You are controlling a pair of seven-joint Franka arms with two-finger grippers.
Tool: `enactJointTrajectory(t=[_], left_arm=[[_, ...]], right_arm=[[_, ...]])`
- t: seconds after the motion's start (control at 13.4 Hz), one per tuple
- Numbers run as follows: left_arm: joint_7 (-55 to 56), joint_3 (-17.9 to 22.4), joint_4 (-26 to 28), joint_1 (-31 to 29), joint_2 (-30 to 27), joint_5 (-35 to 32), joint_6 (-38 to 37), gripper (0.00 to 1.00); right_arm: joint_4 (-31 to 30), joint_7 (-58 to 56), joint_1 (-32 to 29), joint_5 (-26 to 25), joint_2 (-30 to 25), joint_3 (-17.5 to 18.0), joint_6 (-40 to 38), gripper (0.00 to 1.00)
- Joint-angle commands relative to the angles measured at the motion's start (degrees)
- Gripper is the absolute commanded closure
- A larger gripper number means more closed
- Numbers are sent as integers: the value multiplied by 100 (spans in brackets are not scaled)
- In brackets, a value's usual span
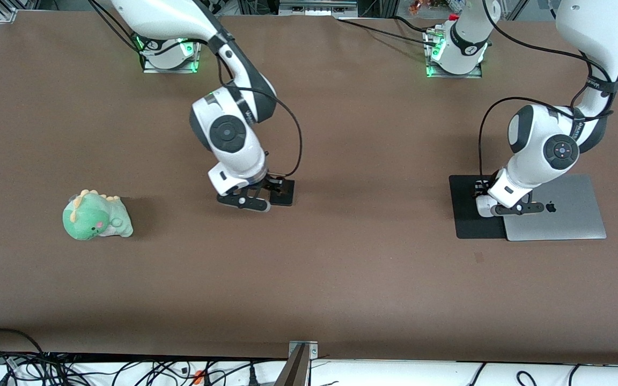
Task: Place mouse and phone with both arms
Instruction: 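Lower the mouse onto the pad while the right gripper grasps the phone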
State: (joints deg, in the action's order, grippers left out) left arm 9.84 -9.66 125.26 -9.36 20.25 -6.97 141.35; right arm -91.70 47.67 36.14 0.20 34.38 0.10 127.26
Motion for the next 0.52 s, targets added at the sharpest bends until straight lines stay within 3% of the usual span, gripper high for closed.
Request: enactJointTrajectory(t=[0.0, 0.45], left_arm=[[88, -18, -19, 30, 321, -164, 471, 38], [45, -18, -107, 31, 603, -181, 648, 31]], right_arm=[[55, 313, 287, -362, 314, -71, 238, 0], [-23, 568, 490, -705, 641, -89, 685, 0]])
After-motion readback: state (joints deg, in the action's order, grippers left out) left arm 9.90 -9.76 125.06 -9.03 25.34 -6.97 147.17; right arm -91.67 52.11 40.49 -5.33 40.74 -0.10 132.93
